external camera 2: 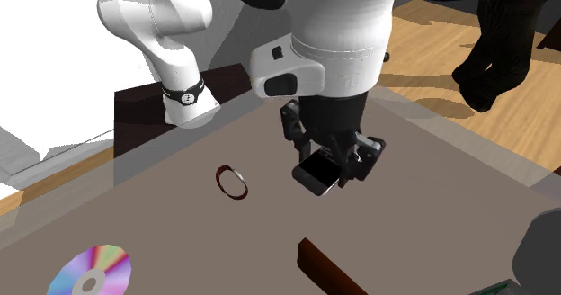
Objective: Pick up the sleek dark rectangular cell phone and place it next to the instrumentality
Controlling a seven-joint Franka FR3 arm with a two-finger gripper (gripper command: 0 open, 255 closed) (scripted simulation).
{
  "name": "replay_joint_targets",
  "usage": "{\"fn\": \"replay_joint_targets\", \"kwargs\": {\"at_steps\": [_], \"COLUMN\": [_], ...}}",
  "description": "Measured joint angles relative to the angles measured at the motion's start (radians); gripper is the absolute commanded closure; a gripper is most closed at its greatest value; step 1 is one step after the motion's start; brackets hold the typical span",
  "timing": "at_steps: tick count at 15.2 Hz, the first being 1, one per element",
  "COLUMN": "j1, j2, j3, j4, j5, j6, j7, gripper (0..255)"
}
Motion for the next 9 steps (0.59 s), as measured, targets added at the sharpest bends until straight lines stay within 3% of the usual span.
{"fn": "replay_joint_targets", "kwargs": {"at_steps": [9], "j1": [-0.081], "j2": [-0.185], "j3": [-0.138], "j4": [-0.179], "j5": [0.095], "j6": [-0.007], "j7": [-0.277], "gripper": [255]}}
